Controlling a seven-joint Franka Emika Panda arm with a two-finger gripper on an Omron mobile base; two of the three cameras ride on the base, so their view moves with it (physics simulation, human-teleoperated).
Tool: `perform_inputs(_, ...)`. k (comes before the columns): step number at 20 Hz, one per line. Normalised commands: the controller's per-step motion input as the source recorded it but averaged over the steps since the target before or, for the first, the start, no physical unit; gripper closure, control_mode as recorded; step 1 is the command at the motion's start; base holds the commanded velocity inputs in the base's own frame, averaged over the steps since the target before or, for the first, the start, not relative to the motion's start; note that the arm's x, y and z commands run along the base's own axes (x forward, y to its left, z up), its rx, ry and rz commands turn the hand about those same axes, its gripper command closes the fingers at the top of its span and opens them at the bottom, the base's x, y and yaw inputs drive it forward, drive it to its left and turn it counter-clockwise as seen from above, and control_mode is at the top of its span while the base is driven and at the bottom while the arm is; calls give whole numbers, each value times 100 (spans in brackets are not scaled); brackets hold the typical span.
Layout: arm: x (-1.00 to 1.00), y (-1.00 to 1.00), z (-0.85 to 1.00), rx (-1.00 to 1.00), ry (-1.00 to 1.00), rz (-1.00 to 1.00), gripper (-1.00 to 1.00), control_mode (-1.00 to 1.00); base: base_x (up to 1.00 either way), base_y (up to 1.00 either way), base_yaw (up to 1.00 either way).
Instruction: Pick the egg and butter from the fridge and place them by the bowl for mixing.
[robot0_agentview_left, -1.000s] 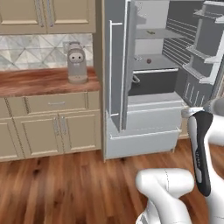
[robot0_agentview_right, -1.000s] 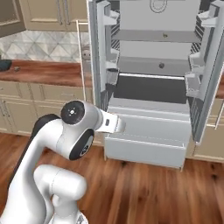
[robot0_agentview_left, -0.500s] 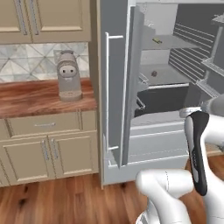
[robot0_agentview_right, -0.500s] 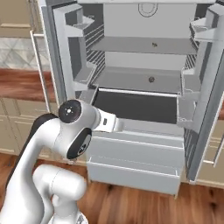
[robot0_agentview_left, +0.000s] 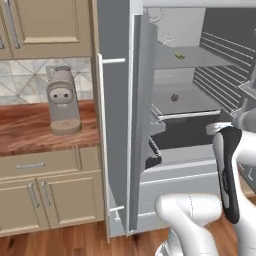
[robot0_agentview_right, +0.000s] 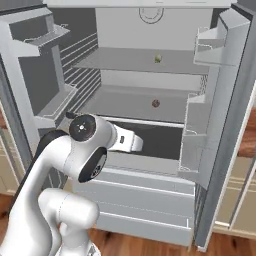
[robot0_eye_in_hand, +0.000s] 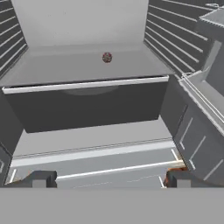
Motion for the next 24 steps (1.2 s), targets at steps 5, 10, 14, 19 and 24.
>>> perform_inputs(5, 0, 0, 0, 0, 0, 0, -100, 100, 72, -1, 3)
perform_inputs(10, 0, 0, 0, 0, 0, 0, -100, 100, 85, -29, 4)
perform_inputs(14, 0, 0, 0, 0, 0, 0, -100, 100, 85, -39, 7)
perform_inputs(19, 0, 0, 0, 0, 0, 0, -100, 100, 49, -52, 4)
perform_inputs(24, 0, 0, 0, 0, 0, 0, -100, 100, 23, -42, 0)
